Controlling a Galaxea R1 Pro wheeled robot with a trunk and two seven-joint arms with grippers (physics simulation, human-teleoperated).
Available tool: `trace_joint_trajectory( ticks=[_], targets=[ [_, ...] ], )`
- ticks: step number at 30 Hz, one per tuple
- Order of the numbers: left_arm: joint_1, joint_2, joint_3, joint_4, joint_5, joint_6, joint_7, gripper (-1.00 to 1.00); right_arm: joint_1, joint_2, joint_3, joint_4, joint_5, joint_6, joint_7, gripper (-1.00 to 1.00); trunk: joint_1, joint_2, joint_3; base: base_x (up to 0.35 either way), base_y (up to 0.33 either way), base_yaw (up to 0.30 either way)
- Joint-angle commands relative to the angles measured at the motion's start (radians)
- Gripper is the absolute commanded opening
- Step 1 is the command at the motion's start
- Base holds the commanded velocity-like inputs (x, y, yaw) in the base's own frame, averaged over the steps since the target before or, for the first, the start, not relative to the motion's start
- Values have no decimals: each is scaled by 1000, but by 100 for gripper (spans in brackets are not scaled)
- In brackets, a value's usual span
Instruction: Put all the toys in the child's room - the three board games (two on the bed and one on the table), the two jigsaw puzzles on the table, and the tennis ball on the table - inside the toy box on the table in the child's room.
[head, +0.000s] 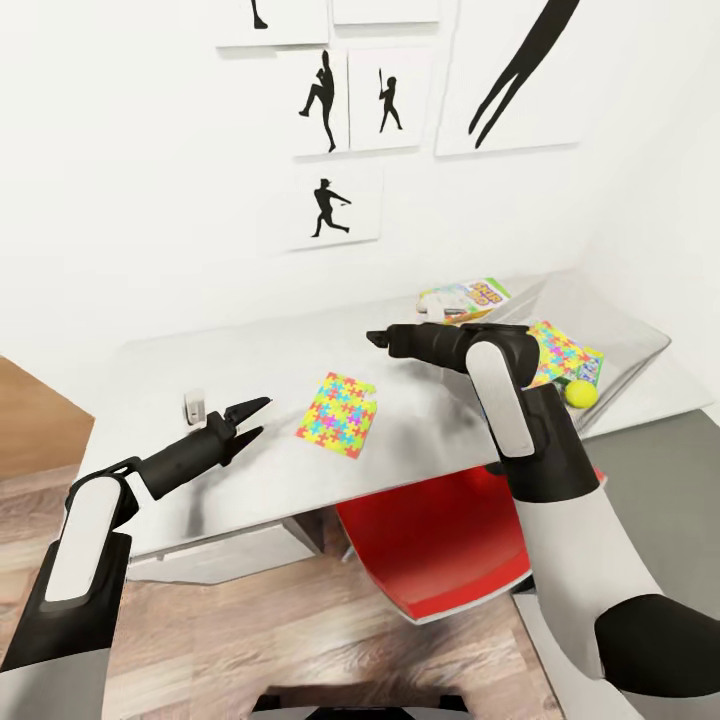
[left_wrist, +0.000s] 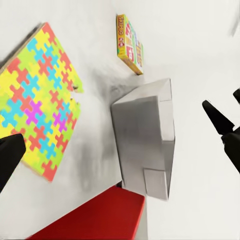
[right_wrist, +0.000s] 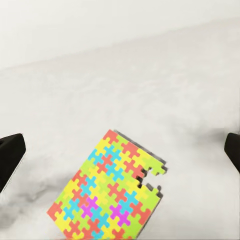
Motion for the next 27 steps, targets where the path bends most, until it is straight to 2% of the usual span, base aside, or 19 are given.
trace_joint_trajectory(
  ticks=[1,12,23,27],
  targets=[
    [-1,0,1,0,-6,5,-7,100,3,0,1,0,-10,3,-11,100,0,-2,-1,-100,240,0],
    [-1,1,1,-2,-6,5,-7,100,26,2,3,0,-9,3,-15,100,0,-2,-1,-62,172,0],
    [0,1,2,-4,-6,5,-7,100,37,5,3,13,-9,3,-19,100,0,-2,-1,-15,44,0],
    [1,2,2,-4,-6,5,-7,100,41,7,3,64,-9,3,-21,100,0,-2,-1,-5,14,0]
  ],
)
